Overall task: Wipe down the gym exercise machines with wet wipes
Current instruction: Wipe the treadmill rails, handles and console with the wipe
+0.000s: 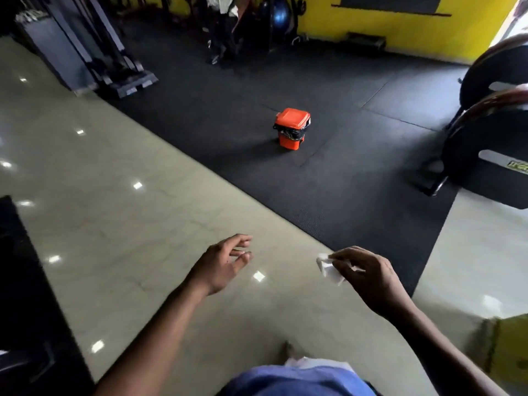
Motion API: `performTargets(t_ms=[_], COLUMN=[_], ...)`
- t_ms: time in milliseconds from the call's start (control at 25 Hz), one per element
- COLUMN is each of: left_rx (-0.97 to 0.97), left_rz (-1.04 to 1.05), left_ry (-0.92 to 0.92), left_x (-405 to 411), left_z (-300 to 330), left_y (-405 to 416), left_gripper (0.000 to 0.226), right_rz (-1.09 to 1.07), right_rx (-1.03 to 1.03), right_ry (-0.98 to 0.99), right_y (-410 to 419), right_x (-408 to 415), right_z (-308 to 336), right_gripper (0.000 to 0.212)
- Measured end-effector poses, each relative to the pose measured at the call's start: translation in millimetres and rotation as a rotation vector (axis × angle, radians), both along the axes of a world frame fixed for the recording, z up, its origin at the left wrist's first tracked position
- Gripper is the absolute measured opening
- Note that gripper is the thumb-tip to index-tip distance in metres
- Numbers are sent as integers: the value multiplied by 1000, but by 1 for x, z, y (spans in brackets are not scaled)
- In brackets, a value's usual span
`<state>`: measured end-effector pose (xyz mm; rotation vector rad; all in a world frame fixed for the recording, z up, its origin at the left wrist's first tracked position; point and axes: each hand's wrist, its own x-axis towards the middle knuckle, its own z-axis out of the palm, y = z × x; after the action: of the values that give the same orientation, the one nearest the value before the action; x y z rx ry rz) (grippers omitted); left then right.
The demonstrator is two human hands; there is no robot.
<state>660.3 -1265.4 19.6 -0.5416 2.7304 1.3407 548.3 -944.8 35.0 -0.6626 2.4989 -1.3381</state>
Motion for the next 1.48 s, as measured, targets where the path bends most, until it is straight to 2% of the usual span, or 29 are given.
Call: performTargets(t_ms=[120,200,320,440,560,640,720,920,1160,1320,1480], left_rx=[-48,-34,51,94,62,47,26,8,85,117,144], left_rz=[39,117,138,147,67,-75,-191,-196,-184,-30,-4], left_ry=[39,14,-60,-125,-146,-140,-130,-53,-118,-106,-126], left_x=[-132,-183,-246,-360,-504,-615,-728,-958,-1143,-1248,-1345], left_z=[-98,-149,-188,-208,-204,-182,-168,-194,-200,-195,-219], left_y=[-87,-124,-163,-229,-279,-295,-309,-330,-341,-395,-460], left_gripper=[32,31,38,37,41,49,41,36,46,38,40], right_rz=[-39,-35,27,136,100,-52,-180,-377,-192,-94,-59], right_rx=[-64,-70,-26,41,105,84,41,-10,88,154,176], right_ry=[-6,-40,-124,-58,19,3,12,-71,-11,6,70], right_y=[-83,-149,-235,-297,-330,-336,-338,-346,-389,-443,-514], right_x=[-138,-207,-296,-414,-538,-610,-674,-851,-1084,-1231,-1345], right_z=[-109,-152,-172,-165,-153,-139,-137,-183,-167,-155,-164], right_gripper=[17,19,21,22,23,24,24,24,18,19,27])
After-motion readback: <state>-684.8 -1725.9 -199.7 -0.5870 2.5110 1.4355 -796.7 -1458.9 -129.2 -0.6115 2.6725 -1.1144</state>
